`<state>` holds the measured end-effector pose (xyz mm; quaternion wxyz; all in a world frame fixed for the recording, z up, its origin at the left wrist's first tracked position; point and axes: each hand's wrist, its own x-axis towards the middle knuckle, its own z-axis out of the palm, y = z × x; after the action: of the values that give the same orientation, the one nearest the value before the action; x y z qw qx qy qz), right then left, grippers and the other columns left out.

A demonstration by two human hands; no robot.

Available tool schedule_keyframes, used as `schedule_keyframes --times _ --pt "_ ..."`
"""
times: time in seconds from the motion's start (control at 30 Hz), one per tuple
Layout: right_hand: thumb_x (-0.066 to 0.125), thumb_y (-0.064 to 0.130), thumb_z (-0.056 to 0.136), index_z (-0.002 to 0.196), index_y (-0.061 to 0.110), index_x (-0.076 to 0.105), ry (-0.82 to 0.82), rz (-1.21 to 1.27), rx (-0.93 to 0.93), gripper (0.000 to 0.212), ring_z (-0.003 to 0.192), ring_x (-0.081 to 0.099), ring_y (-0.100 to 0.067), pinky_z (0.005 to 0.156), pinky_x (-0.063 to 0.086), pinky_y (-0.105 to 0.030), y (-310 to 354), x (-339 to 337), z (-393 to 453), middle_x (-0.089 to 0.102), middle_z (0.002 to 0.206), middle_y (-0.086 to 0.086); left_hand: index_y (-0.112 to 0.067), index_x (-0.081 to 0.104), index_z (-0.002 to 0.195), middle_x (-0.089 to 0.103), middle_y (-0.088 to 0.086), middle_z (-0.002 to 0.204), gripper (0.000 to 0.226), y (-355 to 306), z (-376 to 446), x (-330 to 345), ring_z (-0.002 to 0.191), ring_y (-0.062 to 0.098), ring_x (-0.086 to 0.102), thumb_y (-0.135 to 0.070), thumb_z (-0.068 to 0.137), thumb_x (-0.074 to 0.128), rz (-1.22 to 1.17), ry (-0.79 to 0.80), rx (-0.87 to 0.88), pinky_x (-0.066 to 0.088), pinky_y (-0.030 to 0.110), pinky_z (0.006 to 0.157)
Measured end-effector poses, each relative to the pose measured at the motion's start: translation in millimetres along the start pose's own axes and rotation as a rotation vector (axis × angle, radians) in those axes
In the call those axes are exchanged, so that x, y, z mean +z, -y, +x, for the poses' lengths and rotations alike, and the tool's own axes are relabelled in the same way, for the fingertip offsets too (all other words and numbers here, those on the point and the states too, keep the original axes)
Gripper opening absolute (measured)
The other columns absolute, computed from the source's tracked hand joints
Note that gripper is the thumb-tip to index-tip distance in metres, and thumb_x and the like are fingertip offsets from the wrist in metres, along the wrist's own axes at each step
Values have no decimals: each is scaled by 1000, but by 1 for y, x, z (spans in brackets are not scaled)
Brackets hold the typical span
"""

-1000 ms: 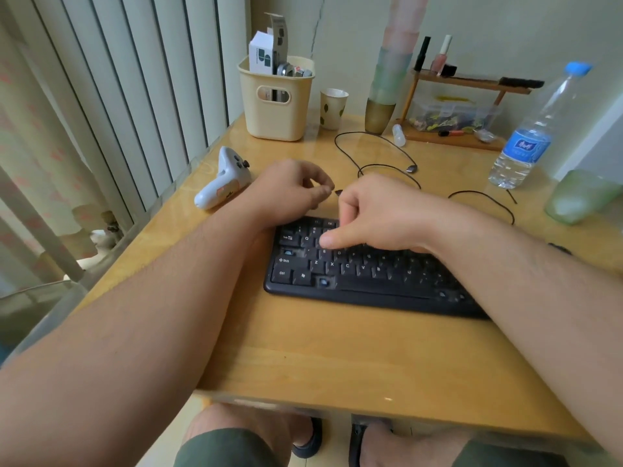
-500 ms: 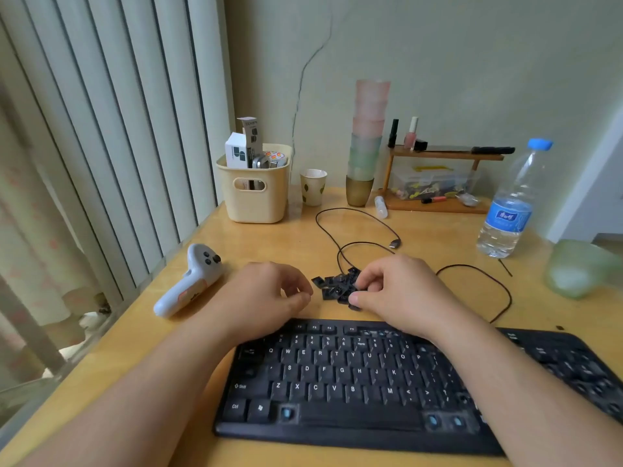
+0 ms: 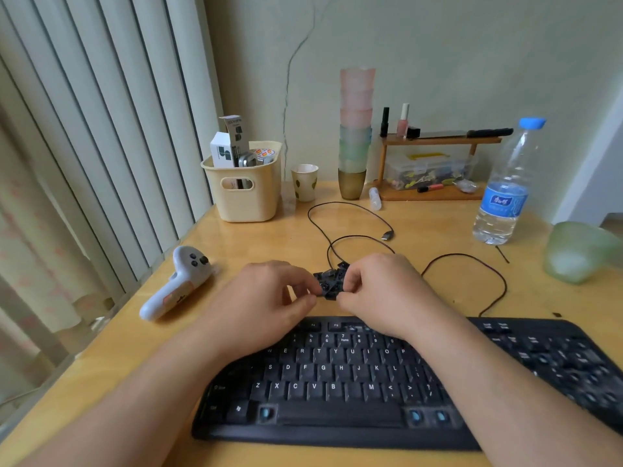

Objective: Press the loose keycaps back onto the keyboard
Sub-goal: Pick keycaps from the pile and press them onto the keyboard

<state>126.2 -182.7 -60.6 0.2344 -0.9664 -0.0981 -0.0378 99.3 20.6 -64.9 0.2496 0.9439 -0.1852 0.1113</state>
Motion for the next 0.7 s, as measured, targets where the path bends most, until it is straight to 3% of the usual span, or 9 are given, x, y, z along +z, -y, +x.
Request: schedule_keyframes --times 0.1,0.17,0.23,0.33,0.5,0.7 --pt "81 29 85 88 28 76 9 571 77 6 70 65 -5 63 50 -20 0 -14 -9 74 79 10 -40 71 115 68 -21 98 24 -4 -2 1 93 2 64 -34 93 74 -78 -71 105 51 21 79" --pt "79 13 88 93 15 76 179 1059 153 6 69 65 -12 66 54 -25 0 -22 -16 75 81 -2 -38 70 116 70 -19 98 29 -9 -5 0 95 6 65 -32 90 79 -138 -150 151 49 19 77" --pt "76 8 85 96 6 74 331 1322 196 11 69 65 -16 64 54 -25 -3 -25 -20 73 86 -14 -35 72 114 71 -19 96 29 -14 -7 -1 94 7 66 -32 87 83 -181 -232 180 49 19 76" --pt "75 11 81 97 4 72 423 1425 189 18 70 65 -18 61 55 -23 -4 -24 -20 72 90 -21 -34 74 108 72 -21 94 26 -19 -10 0 92 9 67 -32 85 85 -227 -286 211 50 20 76" --pt "73 13 80 86 9 73 417 1440 155 7 69 65 -19 59 54 -24 -1 -21 -21 71 84 -17 -34 75 103 71 -18 89 24 -20 -11 1 87 10 65 -29 83 87 -241 -343 216 49 21 72" --pt "74 15 79 87 12 74 417 1410 148 9 70 65 -21 61 54 -27 0 -21 -23 70 84 -16 -33 74 103 70 -16 88 24 -21 -12 1 87 13 65 -27 83 87 -239 -348 238 50 23 72"
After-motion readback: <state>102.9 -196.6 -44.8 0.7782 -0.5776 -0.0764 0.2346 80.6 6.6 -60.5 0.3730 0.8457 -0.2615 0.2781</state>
